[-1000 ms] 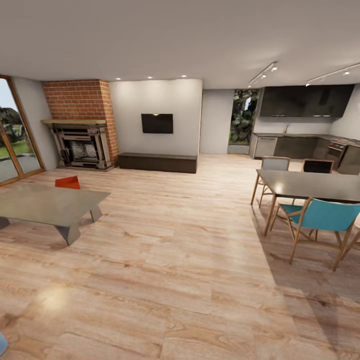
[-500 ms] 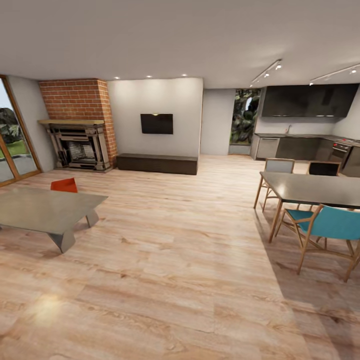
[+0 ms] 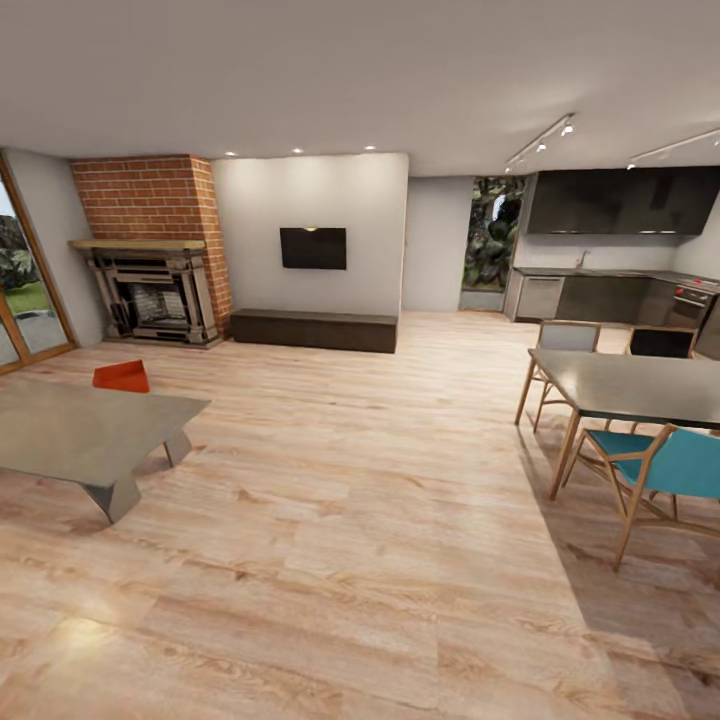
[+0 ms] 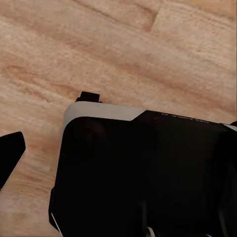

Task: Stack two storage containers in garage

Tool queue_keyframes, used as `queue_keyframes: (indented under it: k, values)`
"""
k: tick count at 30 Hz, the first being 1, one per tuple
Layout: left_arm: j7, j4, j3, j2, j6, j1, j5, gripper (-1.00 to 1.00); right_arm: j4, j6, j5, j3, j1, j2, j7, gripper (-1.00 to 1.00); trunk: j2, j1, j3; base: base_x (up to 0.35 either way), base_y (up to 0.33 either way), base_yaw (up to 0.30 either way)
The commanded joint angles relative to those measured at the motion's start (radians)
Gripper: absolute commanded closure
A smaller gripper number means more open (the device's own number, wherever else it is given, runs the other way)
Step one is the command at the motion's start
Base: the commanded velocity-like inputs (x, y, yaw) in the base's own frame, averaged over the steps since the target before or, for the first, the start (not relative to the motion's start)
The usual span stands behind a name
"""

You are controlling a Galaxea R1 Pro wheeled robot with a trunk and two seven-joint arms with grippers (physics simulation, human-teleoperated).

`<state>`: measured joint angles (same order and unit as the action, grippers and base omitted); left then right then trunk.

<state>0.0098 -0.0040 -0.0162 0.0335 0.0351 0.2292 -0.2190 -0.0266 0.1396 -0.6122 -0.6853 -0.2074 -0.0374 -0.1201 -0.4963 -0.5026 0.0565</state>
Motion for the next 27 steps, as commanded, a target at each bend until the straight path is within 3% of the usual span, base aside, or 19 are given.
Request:
queue_keyframes:
  k: [1, 27]
  values:
    - [0.001, 0.001, -0.002, 0.0, 0.004, 0.001, -0.006, -1.0, -0.003, 0.005, -0.007, -0.008, -0.001, 0.0, -0.001, -1.0, -0.002, -0.001, 0.002, 0.323, 0.07, 0.0]
    - [0.003, 0.001, -0.002, -0.001, 0.004, 0.001, -0.006, -1.0, -0.003, 0.005, -0.007, -0.008, -0.001, -0.001, -0.001, -1.0, -0.002, -0.001, 0.002, 0.323, 0.071, 0.0]
